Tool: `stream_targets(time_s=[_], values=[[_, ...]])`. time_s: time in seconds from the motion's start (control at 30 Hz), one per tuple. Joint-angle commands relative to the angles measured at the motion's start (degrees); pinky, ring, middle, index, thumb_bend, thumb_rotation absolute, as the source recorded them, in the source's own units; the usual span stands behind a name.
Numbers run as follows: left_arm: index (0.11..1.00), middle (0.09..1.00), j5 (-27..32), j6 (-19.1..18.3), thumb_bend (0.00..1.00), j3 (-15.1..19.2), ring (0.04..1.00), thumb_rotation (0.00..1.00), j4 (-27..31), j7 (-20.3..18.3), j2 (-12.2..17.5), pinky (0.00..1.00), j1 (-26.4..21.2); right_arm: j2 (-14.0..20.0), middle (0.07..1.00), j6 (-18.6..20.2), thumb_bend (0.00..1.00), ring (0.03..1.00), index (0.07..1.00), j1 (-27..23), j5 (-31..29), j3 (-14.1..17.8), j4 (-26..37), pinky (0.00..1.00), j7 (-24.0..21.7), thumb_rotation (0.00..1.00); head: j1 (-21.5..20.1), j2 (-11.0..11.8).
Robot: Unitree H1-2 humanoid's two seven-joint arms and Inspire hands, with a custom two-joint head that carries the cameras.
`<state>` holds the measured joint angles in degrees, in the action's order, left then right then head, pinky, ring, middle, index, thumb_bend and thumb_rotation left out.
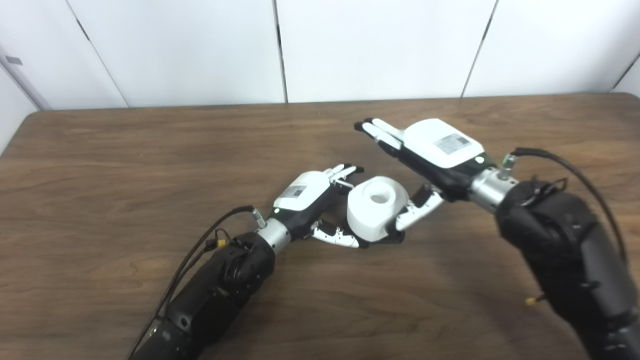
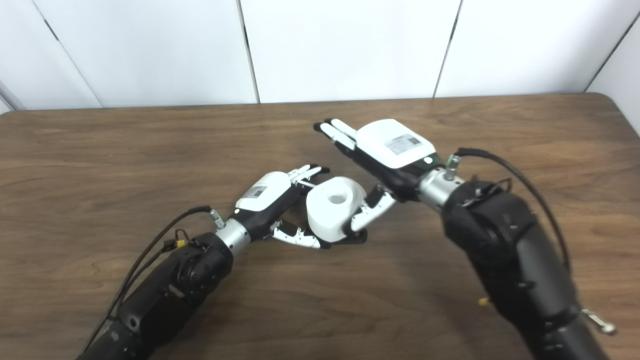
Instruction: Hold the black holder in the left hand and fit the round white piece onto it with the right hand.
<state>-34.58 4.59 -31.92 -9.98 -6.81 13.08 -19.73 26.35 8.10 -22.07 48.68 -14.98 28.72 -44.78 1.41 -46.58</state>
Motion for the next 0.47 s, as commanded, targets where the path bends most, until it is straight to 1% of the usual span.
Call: stream_targets(time_s=[0.0,0.03,0.13,0.23,0.3,0.37,0.4,0.43], values=[[0.486,0.959,-0.5,-1.4,0.52,-2.5,0.988,0.07,-3.5,-6.0,1.1,0.92,3.2,3.6,1.0,3.4,1.0,0.886,1.0,-3.9,-0.3,1.6,2.9,0.69,-6.2,0.34,-0.1,0.0],[0.485,0.959,-0.4,-1.3,0.52,-2.5,0.988,0.07,-3.6,-6.0,1.1,0.92,3.2,4.8,1.0,4.7,1.0,0.887,1.0,-4.5,-0.5,1.6,3.5,0.68,-9.1,0.32,-0.3,0.0],[0.486,0.962,-0.1,-1.5,0.52,-2.3,0.992,0.07,-3.5,-6.5,1.3,0.93,3.1,8.4,0.976,9.2,1.0,0.87,1.0,-6.1,-2.1,2.0,4.3,0.63,-17.0,0.22,-0.4,0.1],[0.486,0.964,0.0,-1.6,0.52,-2.4,0.994,0.07,-3.3,-6.7,1.5,0.93,3.0,11.7,0.952,13.3,1.0,0.833,1.0,-7.0,-3.4,1.5,4.2,0.59,-23.5,0.16,-0.7,0.2],[0.485,0.965,0.2,-1.8,0.52,-2.3,0.994,0.07,-3.1,-6.8,1.6,0.93,3.0,12.9,0.932,15.6,1.0,0.797,0.996,-7.1,-4.1,1.2,4.2,0.56,-25.8,0.15,-0.9,0.2],[0.485,0.964,0.4,-1.8,0.52,-2.2,0.996,0.07,-3.2,-6.9,1.6,0.93,3.0,14.0,0.93,17.3,0.99,0.813,0.994,-6.8,-5.1,1.0,4.1,0.58,-26.6,0.12,-1.1,0.3],[0.485,0.965,0.6,-1.5,0.52,-2.1,0.996,0.07,-3.4,-6.7,1.6,0.94,3.0,14.3,0.929,17.8,0.99,0.817,0.992,-6.6,-5.8,1.2,4.0,0.59,-25.8,0.12,-1.3,0.3],[0.485,0.962,0.6,-1.3,0.52,-2.1,0.994,0.07,-3.7,-6.4,1.6,0.94,2.9,14.0,0.898,17.5,0.96,0.807,0.952,-5.9,-6.5,2.1,4.0,0.59,-23.5,0.12,-1.4,0.3]])
